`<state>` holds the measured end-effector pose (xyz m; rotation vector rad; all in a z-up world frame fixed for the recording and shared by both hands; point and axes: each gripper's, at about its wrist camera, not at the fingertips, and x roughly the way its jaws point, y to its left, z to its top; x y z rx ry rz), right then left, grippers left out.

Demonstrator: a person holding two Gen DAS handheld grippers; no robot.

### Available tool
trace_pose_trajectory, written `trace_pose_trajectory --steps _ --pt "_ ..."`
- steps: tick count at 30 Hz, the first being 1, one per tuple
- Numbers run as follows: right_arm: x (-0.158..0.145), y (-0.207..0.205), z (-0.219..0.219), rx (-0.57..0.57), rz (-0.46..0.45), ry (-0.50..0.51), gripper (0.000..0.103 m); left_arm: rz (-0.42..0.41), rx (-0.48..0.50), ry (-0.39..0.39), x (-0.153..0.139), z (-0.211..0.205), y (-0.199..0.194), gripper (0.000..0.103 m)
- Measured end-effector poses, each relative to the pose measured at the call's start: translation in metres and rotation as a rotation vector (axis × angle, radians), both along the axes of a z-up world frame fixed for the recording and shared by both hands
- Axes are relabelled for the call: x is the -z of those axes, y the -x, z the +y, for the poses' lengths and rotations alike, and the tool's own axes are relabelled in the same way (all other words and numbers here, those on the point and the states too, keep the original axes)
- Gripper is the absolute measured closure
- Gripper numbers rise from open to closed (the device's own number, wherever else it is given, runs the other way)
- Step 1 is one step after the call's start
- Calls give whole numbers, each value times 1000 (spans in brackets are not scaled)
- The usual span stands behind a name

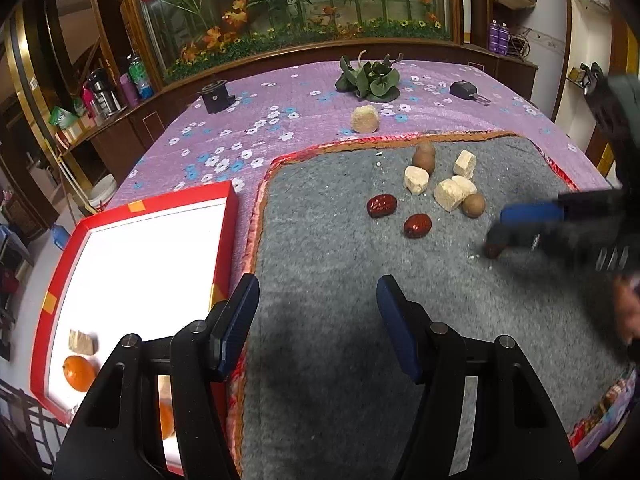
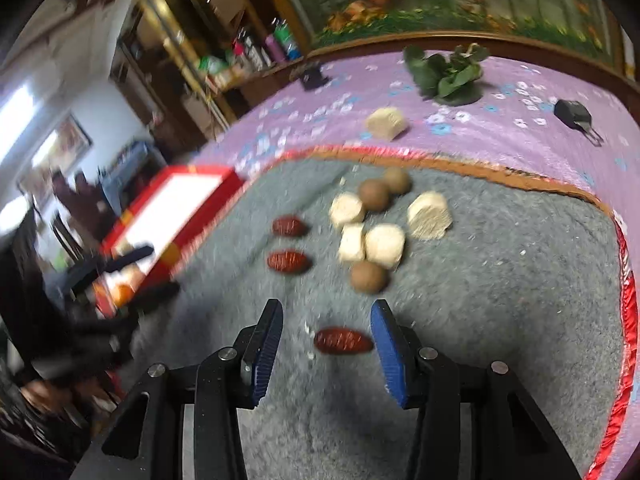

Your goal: Organize fruits

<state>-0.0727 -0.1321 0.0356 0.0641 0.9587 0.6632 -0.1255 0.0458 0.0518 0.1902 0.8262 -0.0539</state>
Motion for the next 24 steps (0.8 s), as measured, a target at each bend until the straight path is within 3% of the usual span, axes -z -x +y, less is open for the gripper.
trace_pose_trajectory --steps 6,12,19,24 --pt "14 8 15 3 -62 151 70 1 26 20 -5 -8 -10 41" --pt "15 11 17 8 -134 231 70 29 59 57 -4 -18 -25 42" --pt "9 -16 -26 230 -77 139 70 94 97 106 9 -36 -48 42" --pt "7 -25 -48 319 -19 45 70 121 133 100 20 -55 -62 42"
